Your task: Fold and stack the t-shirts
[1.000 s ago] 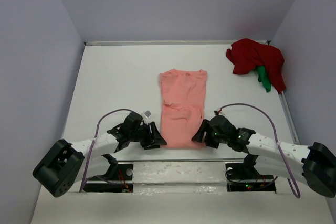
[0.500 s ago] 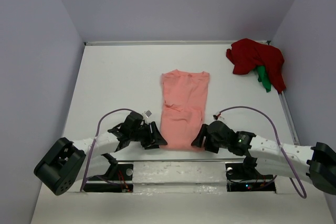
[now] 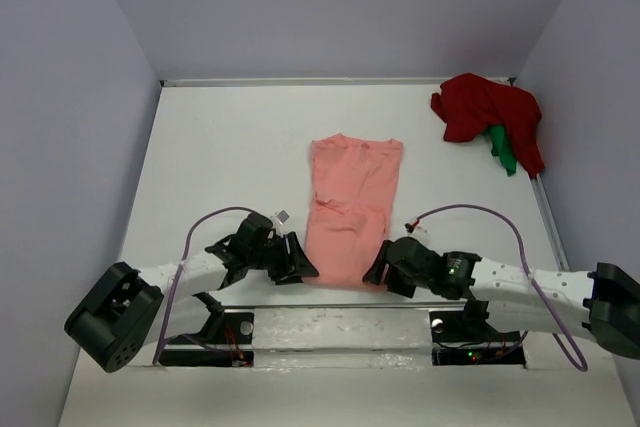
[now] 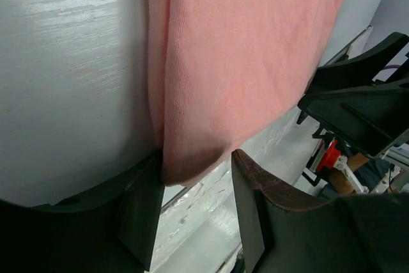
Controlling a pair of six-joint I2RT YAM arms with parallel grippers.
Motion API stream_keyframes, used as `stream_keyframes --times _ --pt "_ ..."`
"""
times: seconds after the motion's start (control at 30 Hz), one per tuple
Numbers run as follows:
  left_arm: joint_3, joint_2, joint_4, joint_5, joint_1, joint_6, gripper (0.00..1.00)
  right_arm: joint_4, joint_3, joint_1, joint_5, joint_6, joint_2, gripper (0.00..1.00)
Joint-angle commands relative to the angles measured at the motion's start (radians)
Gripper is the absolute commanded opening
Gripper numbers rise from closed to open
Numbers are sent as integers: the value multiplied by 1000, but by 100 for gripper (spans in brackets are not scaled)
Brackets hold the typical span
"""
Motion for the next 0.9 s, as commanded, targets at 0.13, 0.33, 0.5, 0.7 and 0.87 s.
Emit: stream_keyframes --times 0.13,0.33,0.5,0.7,0.87 --pt "13 8 1 4 -5 20 41 -123 9 23 57 22 65 69" --pt "11 13 1 5 -5 23 30 -112 20 56 69 54 105 69" --pt "16 21 2 8 -5 26 29 -126 5 65 97 96 71 69" --pt "28 36 5 13 -5 34 29 -181 -4 65 122 143 22 69" --pt "28 41 8 15 -5 35 29 -195 -4 65 118 162 18 69"
